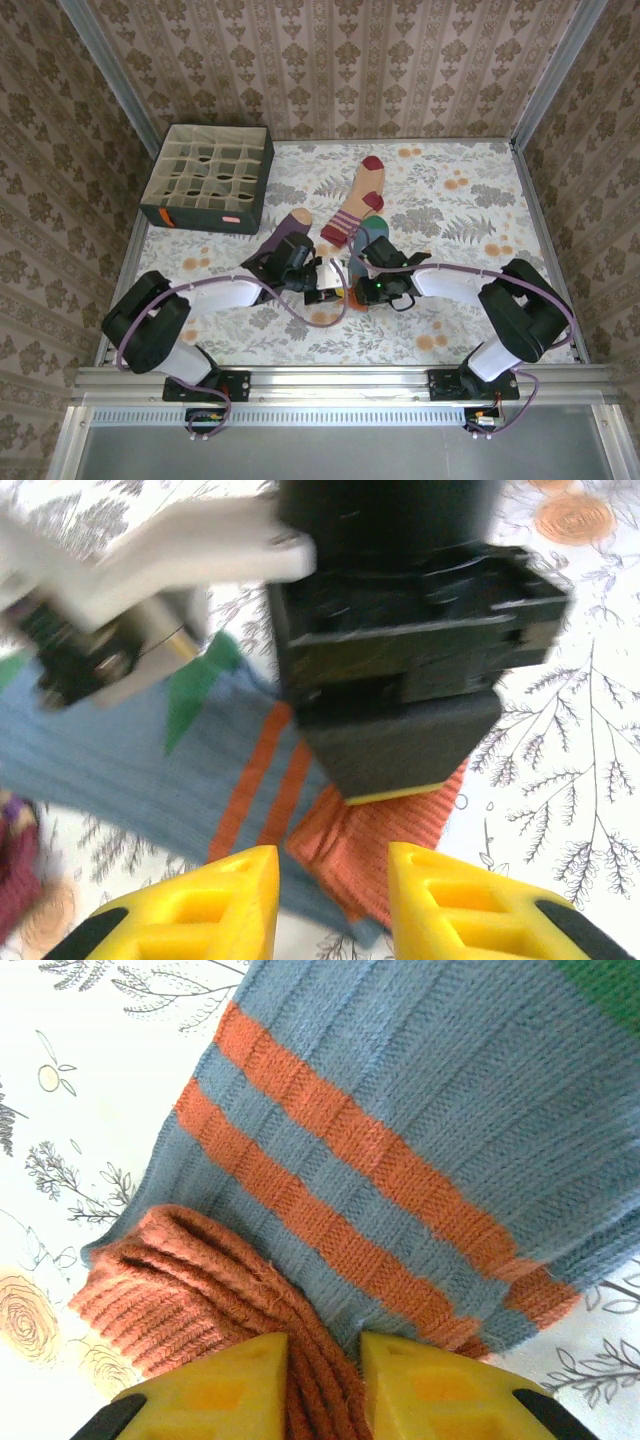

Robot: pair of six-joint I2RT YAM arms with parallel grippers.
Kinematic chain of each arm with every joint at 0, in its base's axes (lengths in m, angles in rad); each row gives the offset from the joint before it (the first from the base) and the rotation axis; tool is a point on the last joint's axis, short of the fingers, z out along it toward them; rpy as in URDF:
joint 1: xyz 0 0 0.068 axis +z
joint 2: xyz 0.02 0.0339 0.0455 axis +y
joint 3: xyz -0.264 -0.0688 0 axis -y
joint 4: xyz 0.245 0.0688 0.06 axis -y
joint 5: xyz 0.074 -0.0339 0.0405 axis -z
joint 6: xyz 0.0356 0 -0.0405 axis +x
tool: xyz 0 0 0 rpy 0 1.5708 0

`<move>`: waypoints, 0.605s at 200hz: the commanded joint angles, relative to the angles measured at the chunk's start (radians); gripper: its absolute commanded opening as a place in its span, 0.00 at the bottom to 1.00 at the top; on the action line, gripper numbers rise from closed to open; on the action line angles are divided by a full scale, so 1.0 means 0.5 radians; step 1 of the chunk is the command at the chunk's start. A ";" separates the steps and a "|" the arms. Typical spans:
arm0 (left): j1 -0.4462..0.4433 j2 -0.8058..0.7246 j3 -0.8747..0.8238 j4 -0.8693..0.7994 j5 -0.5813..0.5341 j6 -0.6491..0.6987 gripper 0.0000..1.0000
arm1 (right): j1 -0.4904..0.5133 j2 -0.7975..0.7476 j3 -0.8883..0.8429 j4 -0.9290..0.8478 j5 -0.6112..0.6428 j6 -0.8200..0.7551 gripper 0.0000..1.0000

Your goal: Roll the socks

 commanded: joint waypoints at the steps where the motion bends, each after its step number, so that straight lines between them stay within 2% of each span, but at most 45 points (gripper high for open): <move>1: -0.140 0.028 -0.013 -0.078 -0.259 0.371 0.34 | -0.026 0.189 -0.081 -0.227 -0.065 -0.065 0.20; 52: -0.196 0.183 0.021 0.013 -0.393 0.502 0.34 | -0.070 0.327 -0.003 -0.332 -0.237 -0.117 0.20; 121: -0.148 0.307 0.018 -0.015 -0.410 0.635 0.40 | -0.118 0.372 0.007 -0.422 -0.228 -0.134 0.17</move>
